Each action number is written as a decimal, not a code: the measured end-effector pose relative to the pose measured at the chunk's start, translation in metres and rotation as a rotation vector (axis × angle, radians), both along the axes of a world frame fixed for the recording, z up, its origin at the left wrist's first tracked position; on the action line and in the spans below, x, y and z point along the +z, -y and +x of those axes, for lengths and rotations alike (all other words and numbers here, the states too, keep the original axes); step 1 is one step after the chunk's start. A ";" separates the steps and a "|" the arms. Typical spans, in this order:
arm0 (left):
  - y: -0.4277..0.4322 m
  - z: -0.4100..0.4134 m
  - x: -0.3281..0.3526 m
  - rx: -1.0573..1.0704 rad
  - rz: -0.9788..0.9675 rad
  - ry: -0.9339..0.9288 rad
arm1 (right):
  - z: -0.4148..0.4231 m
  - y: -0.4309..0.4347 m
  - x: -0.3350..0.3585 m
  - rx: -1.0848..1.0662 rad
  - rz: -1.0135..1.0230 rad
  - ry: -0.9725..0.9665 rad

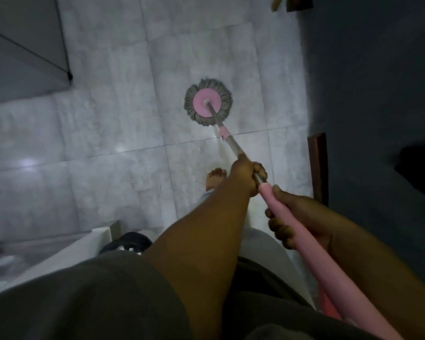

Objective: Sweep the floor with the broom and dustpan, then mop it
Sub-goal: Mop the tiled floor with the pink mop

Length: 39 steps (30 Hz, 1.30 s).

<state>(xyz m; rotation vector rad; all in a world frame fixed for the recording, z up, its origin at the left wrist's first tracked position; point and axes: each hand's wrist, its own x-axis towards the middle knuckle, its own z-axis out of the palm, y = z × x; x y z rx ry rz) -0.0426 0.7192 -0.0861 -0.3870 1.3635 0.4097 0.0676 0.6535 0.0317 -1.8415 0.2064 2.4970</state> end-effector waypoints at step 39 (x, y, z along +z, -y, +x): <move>0.186 -0.217 -0.019 0.868 0.061 -0.069 | -0.214 0.087 -0.003 0.854 0.041 -0.011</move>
